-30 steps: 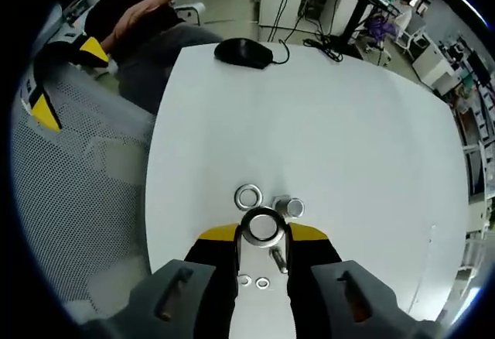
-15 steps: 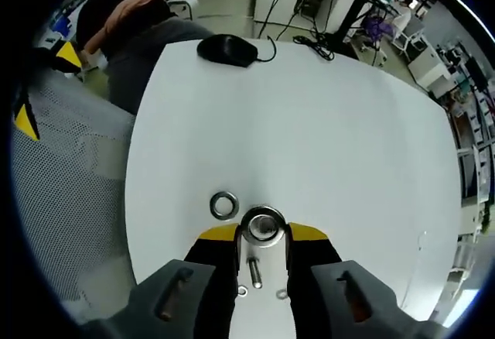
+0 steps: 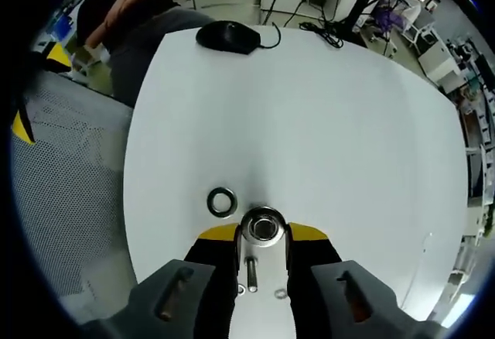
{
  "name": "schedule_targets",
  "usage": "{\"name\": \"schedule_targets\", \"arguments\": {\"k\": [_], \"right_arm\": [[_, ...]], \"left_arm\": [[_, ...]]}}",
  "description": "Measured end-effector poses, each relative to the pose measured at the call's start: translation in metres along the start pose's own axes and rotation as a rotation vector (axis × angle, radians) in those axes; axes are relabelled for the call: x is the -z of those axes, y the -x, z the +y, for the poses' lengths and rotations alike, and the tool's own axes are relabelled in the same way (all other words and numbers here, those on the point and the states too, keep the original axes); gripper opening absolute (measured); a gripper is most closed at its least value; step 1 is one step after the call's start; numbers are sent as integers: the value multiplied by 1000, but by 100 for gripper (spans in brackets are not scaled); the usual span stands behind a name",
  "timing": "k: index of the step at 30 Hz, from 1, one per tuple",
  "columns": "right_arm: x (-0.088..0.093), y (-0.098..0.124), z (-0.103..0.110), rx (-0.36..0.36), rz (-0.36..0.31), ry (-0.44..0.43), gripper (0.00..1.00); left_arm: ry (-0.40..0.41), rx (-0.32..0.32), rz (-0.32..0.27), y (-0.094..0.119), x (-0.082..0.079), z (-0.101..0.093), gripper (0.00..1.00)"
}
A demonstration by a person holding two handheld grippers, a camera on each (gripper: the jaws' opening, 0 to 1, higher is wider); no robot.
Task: Place the washer onto the threaded stud by aligning its center hole with the stud, sliding it down to the base, and recovering from edge contact or off-axis alignment until the washer reaches the visible bottom stop.
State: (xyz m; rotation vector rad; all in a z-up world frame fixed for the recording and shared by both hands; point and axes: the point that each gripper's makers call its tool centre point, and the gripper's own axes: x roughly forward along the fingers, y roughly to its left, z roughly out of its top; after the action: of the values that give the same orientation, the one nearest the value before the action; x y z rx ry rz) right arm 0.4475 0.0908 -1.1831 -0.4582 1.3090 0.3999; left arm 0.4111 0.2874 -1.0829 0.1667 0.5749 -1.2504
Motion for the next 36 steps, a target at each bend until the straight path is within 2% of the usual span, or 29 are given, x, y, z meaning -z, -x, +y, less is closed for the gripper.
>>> {"name": "schedule_targets", "arguments": {"k": [9,20,25,28,34,36], "right_arm": [[4,-18,2,-23,40,16,23],[8,-39,3,-45,69,-8,24],[9,-40,4,-49,76,-16,24],[12,-40,5,-62,79,-54,25],[10,-29,5,-46,17,-159,26],[5,-21,6,-26,-23,-194,27]], "left_arm": [[0,-1,1,0,0,0,43],[-2,0,3,0,0,1,43],[-2,0,3,0,1,1,43],[-3,1,4,-1,1,1,43],[-3,3,4,0,1,0,43],[-1,4,4,-1,1,1,43]]}}
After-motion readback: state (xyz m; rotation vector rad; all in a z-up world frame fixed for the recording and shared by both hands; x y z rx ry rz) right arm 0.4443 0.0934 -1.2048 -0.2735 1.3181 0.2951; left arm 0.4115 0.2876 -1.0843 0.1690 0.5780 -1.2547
